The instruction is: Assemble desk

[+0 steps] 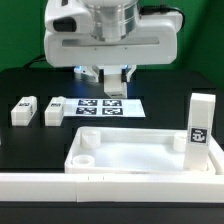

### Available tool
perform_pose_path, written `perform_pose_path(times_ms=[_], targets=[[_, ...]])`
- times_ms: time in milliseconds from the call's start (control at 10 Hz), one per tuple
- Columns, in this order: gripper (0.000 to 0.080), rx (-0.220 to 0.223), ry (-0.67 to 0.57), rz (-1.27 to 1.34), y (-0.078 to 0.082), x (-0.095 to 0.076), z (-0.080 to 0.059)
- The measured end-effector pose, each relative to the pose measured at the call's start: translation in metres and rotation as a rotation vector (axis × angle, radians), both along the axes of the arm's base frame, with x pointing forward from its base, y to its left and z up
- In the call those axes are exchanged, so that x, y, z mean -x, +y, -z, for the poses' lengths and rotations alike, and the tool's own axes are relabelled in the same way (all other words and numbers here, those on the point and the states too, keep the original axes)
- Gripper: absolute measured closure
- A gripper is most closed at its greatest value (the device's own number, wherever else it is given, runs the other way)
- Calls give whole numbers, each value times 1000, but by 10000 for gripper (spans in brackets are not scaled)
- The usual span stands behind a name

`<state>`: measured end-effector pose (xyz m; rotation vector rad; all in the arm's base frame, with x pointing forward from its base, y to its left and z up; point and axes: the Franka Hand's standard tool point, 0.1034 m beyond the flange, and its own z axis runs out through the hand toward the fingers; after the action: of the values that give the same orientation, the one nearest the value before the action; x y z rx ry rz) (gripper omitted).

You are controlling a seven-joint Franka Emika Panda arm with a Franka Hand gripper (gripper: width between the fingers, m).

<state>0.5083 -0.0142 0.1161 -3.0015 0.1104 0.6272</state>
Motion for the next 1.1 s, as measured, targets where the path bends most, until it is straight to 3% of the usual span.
perform_pose_path(times_ms=[100, 200, 300, 700, 1000, 1100], targets=[[507, -9, -54, -17, -7, -12, -19], [507, 2, -144, -48, -19, -37, -51], [507, 31, -226, -87, -25, -52, -68], [507, 64, -460, -71, -30, -58, -64], [507, 26, -642, -24, -43, -95, -79], [507, 53, -715, -24, -49, -108, -79]])
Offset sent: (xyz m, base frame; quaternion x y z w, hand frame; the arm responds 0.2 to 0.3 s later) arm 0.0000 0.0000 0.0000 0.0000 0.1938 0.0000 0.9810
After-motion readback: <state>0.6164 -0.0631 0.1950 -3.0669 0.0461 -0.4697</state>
